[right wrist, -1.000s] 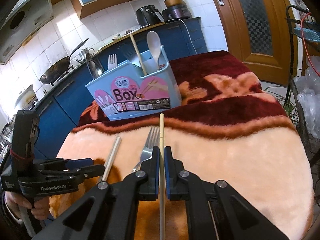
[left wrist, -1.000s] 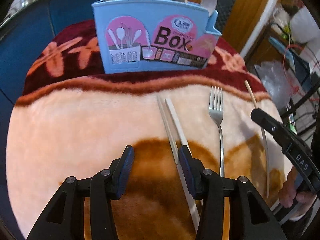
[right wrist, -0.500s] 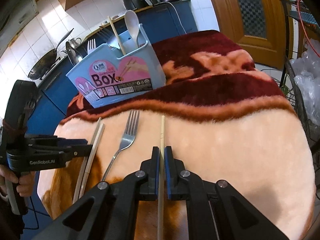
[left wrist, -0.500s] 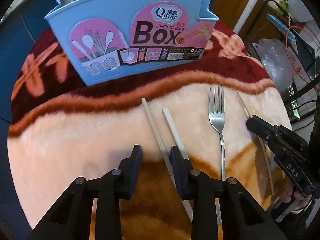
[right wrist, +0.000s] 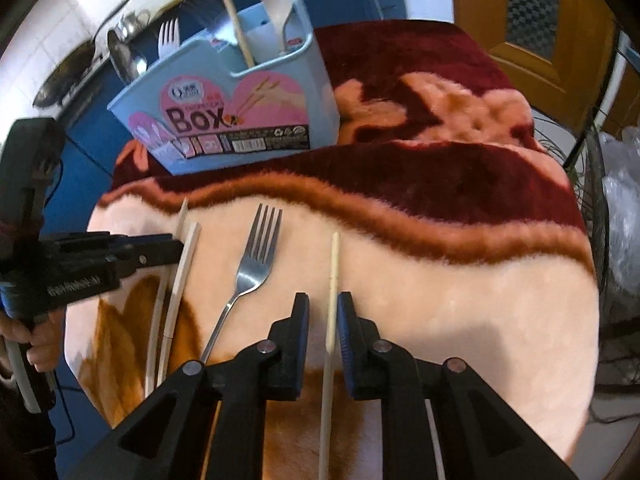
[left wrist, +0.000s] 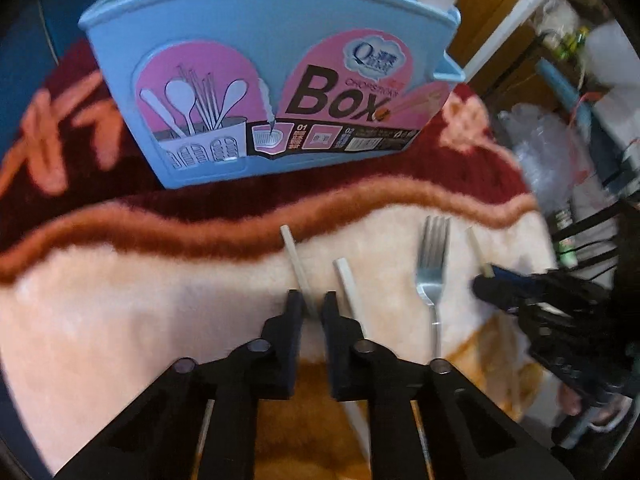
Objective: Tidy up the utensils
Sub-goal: 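Grasp a white chopstick with the left tool while the right tool grasps a wooden chopstick, then lift and carry both chopsticks over the blue caddy with both tools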
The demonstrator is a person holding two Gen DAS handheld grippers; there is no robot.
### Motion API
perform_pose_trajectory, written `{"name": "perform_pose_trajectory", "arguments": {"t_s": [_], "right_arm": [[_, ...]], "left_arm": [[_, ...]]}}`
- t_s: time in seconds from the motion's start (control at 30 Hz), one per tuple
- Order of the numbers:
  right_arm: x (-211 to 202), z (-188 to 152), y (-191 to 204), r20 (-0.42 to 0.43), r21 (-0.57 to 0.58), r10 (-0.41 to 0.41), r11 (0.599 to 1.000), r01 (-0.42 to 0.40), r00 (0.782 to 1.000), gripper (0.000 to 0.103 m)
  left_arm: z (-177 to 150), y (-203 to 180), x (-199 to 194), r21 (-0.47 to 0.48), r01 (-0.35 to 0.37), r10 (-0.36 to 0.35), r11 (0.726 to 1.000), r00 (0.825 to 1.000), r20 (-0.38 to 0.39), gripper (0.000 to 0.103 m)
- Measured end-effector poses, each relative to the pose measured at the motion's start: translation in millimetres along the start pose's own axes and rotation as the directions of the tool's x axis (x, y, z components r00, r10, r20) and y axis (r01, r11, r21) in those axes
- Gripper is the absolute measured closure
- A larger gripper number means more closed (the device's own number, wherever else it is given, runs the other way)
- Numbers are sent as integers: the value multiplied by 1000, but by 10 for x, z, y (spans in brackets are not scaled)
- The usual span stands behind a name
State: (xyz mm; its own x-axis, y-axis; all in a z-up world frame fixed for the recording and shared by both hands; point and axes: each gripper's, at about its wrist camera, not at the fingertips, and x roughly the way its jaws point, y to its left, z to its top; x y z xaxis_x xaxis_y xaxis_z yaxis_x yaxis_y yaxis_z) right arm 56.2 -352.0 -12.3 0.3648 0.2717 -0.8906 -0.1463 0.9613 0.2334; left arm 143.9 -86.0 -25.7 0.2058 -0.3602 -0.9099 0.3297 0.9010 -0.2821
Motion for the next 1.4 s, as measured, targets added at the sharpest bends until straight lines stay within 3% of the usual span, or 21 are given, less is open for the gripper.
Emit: {"name": "perform_pose_trajectory", "arguments": {"t_s": [0.13, 0.2, 0.4, 0.57, 0.7, 0.9, 1.07, 1.17, 1.3, 1.37, 1.4], "right_arm": [[21, 38, 14, -20, -2, -6, 1000, 6, 1000, 86], [11, 45, 8, -9, 1, -22, 1000, 22, 1000, 96], [-147, -16, 53, 105, 16, -16, 1000, 14, 994, 96], [-435, -46, 172, 254, 20, 17, 1000, -22, 967, 96], [-685, -62, 308, 376, -13, 28, 1000, -25, 926, 96], [-1013, -11, 473, 540, -45, 58, 998, -39, 839, 96], [-1164, 156, 510, 633, -69, 88, 996, -57, 769, 96], [-1212, 292, 529, 678, -91, 102, 994, -55, 728, 96], [-1226, 454, 545, 713, -119, 129, 991, -62, 689, 96], [-1226, 557, 545, 736, -126, 135, 990, -62, 663, 96], [-1223, 604, 544, 745, -130, 139, 990, -63, 652, 96]], "left_arm": [[-95, 248, -60, -95, 103, -100, 990, 994, 36, 99], [-156, 290, -120, -99, 102, -96, 990, 994, 61, 99], [-370, 319, -464, -73, 102, -87, 992, 977, 195, 99], [-421, 242, -754, -32, 48, -35, 998, 948, 318, 99], [-430, 189, -1052, 6, 29, -29, 1000, 894, 447, 99], [-321, 125, -1353, 40, 30, -48, 999, 807, 589, 99], [-190, -3, -1595, 69, -70, 0, 995, 701, 713, 99], [-80, -49, -1706, 70, -88, 4, 994, 645, 764, 99], [102, -57, -1806, 52, -101, 15, 994, 571, 821, 99], [169, -48, -1832, 37, -107, 26, 994, 529, 848, 99], [216, -39, -1837, 25, -114, 35, 993, 499, 866, 99]]}}
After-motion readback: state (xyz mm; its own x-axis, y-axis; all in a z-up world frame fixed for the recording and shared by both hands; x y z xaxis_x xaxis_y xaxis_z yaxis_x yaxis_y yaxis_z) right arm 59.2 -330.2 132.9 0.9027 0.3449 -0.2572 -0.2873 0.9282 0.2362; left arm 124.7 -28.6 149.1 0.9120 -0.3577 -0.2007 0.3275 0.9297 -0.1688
